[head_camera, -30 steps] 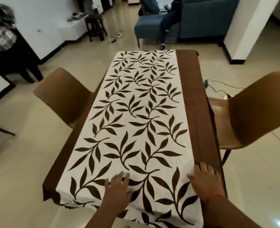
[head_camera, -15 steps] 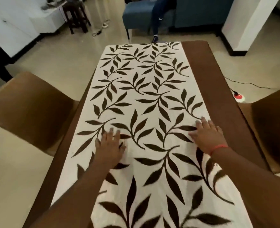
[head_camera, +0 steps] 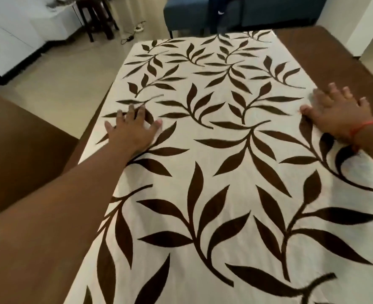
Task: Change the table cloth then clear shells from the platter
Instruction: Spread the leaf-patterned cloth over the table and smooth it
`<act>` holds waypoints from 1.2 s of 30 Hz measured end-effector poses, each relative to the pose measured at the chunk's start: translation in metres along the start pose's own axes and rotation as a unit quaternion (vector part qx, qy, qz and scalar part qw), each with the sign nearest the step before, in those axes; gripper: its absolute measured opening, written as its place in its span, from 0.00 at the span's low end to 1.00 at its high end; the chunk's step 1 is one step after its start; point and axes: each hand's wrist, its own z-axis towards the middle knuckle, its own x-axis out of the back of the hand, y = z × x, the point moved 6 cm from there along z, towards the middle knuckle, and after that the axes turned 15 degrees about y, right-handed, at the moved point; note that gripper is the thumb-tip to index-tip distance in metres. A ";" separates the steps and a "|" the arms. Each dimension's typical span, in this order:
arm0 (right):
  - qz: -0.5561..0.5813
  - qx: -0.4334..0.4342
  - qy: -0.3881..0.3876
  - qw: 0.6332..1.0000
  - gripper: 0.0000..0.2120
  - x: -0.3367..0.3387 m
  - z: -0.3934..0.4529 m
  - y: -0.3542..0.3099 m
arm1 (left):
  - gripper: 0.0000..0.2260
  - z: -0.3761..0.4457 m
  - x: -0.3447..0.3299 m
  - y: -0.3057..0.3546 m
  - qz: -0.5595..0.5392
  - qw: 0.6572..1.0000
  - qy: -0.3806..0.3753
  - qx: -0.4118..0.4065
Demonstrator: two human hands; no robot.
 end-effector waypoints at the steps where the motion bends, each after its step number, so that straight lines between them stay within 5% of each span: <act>1: -0.007 0.009 -0.003 1.000 0.39 0.000 0.002 0.000 | 0.41 0.002 -0.002 0.004 -0.001 1.000 -0.002 -0.003; 36: -0.015 -0.045 0.002 0.999 0.39 0.013 -0.045 0.091 | 0.41 -0.014 -0.001 0.149 -0.030 0.993 0.014 -0.114</act>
